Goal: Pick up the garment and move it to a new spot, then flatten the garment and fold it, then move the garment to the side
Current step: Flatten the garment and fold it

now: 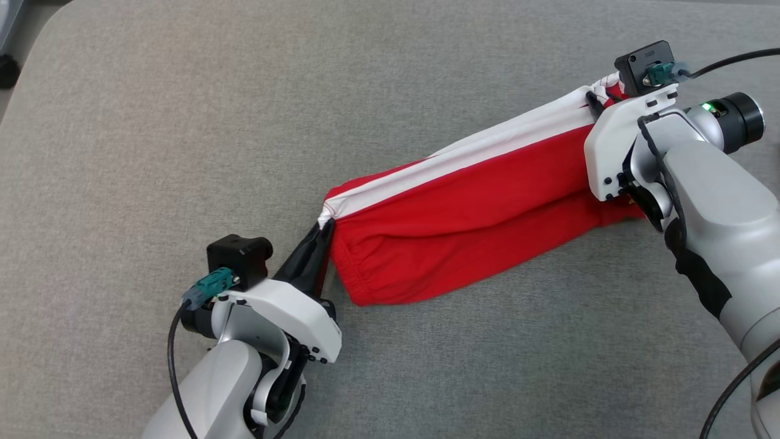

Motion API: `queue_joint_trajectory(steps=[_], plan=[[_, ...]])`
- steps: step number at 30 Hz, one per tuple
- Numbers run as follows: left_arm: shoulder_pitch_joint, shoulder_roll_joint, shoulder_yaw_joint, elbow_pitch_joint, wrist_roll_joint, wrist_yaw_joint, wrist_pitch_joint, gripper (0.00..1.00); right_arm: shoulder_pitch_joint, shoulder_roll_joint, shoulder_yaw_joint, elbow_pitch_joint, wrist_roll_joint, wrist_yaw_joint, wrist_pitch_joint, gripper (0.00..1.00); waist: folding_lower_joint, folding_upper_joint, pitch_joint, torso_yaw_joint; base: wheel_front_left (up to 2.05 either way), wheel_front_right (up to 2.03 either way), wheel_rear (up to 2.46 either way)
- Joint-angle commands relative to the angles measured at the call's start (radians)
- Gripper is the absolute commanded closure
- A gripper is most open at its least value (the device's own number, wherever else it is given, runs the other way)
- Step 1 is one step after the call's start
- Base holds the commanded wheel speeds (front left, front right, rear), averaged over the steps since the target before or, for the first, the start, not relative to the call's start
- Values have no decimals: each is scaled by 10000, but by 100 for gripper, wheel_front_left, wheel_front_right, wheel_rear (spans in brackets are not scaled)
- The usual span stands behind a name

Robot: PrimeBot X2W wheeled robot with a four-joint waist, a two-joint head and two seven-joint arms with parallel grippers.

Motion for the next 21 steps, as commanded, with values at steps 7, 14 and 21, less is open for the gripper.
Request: queue_joint_trajectory(steps=[7,14,21], plan=[[148,452,138,-382,167,218,-37,100,421,33,154,272,322,-1,-444,100,0,0,-167,-392,0,0,0],[218,545,35,-505,287,204,-152,100,874,-69,133,385,510,-1,-1108,93,0,0,-286,-389,0,0,0],[499,714,12,-545,215,213,-190,100,1499,70,195,460,695,-1,-1644,0,0,0,-450,-524,0,0,0]])
